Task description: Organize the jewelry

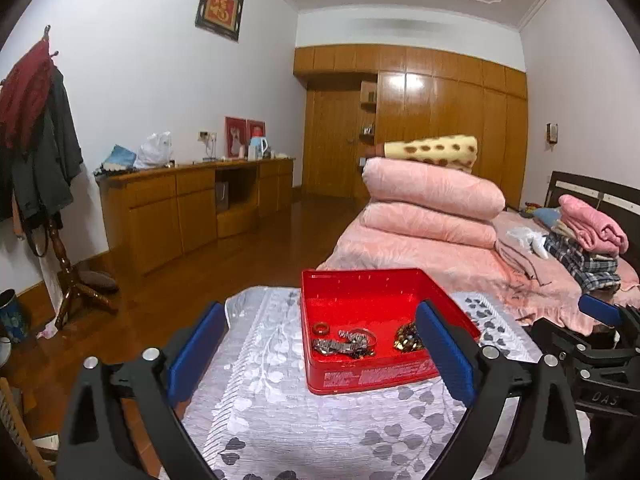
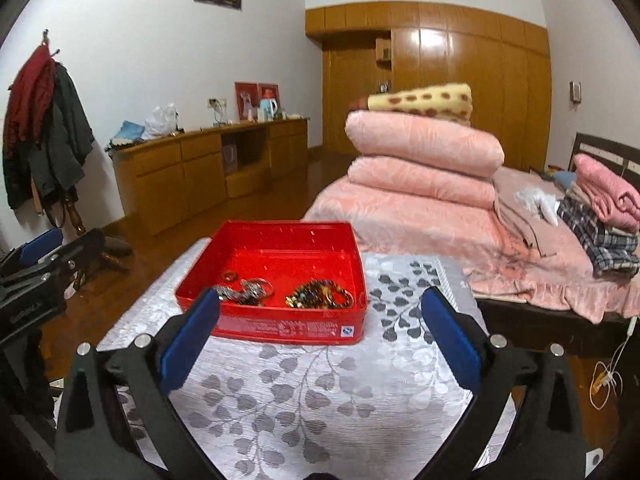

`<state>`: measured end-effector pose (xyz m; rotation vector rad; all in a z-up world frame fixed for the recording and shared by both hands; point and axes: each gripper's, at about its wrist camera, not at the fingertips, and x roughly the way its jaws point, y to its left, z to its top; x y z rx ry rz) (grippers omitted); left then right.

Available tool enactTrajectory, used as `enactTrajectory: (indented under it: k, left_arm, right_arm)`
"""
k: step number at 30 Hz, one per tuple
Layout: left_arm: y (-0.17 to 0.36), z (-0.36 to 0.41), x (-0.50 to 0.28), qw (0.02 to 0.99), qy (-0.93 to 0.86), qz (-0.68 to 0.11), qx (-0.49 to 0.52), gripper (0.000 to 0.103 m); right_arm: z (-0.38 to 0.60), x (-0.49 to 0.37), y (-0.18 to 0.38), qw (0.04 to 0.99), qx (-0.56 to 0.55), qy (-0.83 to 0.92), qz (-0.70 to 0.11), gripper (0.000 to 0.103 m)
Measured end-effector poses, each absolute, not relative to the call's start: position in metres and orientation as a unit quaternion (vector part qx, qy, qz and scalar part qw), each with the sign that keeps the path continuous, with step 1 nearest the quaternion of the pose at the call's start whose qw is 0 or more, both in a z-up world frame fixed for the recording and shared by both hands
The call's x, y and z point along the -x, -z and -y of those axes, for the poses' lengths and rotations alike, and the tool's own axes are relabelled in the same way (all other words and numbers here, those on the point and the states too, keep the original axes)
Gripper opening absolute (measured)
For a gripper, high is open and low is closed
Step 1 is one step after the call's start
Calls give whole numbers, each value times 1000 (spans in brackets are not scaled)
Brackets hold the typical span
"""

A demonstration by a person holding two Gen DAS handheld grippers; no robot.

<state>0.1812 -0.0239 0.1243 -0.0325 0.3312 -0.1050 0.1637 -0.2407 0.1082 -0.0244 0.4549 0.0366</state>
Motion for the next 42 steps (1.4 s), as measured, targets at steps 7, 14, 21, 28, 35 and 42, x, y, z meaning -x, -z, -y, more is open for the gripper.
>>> enactTrajectory:
  k: [7, 14, 21, 28, 35, 42]
  left_arm:
    - [-138, 22, -154, 991, 43, -128, 1, 97]
    - [-147, 21, -130, 993, 45, -109, -8, 97]
    - [-153, 20, -115, 994, 46, -98, -17, 97]
    - [-158, 21, -102, 995, 54, -84, -17, 97]
    - [-162, 21, -97, 996, 58, -73, -12, 97]
    - [-163, 18, -96, 996, 59, -73, -7, 97]
  right_arm:
    - [236, -138, -130, 981, 16, -29, -189, 98]
    - [233, -117, -146, 986, 19, -39, -161, 98]
    - [232, -102, -154, 988, 19, -50, -144, 98]
    - [231, -95, -158, 989, 20, -55, -137, 97]
    - [233, -90, -161, 989, 18, -58, -132, 97]
    - [236, -89, -163, 990, 18, -60, -130, 97]
